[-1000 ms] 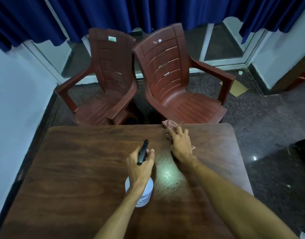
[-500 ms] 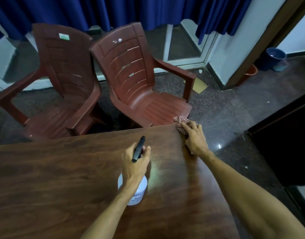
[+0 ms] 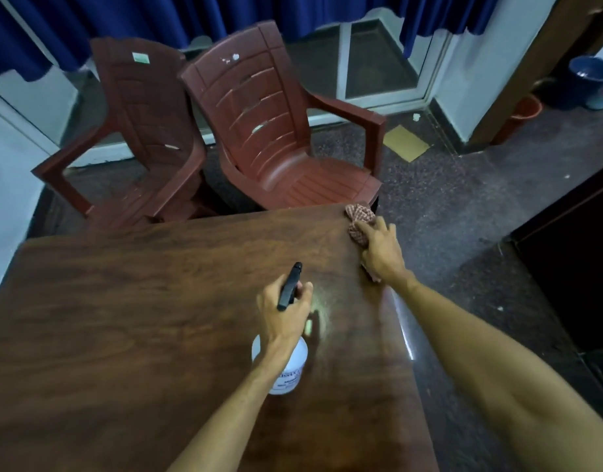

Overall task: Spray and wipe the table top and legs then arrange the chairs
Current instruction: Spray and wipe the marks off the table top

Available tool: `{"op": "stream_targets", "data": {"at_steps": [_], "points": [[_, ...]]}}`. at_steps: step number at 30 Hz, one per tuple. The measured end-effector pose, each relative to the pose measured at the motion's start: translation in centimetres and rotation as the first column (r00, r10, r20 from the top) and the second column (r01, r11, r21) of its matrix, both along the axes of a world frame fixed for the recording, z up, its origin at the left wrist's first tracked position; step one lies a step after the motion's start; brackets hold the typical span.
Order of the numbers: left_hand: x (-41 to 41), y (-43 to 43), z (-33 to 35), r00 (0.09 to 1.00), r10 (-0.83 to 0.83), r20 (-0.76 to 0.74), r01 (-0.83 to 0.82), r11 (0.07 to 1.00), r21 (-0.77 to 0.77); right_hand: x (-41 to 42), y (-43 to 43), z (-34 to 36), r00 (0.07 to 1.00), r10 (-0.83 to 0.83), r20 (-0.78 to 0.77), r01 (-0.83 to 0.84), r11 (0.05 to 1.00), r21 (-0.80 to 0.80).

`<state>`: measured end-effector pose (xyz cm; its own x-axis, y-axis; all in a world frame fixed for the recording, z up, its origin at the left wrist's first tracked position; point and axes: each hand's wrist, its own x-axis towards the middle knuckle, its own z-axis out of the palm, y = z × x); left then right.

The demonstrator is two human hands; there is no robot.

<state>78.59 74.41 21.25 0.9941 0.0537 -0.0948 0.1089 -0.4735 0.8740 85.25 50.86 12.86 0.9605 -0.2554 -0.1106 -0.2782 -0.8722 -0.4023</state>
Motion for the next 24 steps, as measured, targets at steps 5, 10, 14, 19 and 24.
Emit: {"op": "stream_targets", "data": {"at_steps": [5, 10, 14, 19, 24], "points": [[-5.2, 0.2, 0.9, 0.997, 0.056, -0.045, -0.055, 0.998, 0.017, -11.7, 2.5, -1.8, 0.988, 0.155, 0.026, -0.154, 0.987, -0.048], [-8.3, 0.7, 0.2, 0.985, 0.129, -0.111, -0.125, 0.991, 0.044, -11.8, 2.3, -1.1, 0.999, 0.032, 0.03, -0.032, 0.999, 0.011], [-10.9, 2.9, 0.7, 0.981, 0.136, -0.136, -0.132, 0.991, 0.036, -14.5, 6.2, -0.8, 0.99, 0.141, 0.005, -0.141, 0.989, -0.039], [-12.3, 7.6, 0.3, 0.977, 0.195, -0.081, -0.193, 0.981, 0.024, -13.6, 8.0, -0.7, 0.997, -0.025, 0.079, 0.024, 1.0, 0.007], [-14.6, 13.7, 0.2, 0.977, 0.208, -0.053, -0.207, 0.978, 0.037, -16.0, 22.2, -1.0, 0.917, 0.387, 0.103, -0.394, 0.917, 0.064]]}}
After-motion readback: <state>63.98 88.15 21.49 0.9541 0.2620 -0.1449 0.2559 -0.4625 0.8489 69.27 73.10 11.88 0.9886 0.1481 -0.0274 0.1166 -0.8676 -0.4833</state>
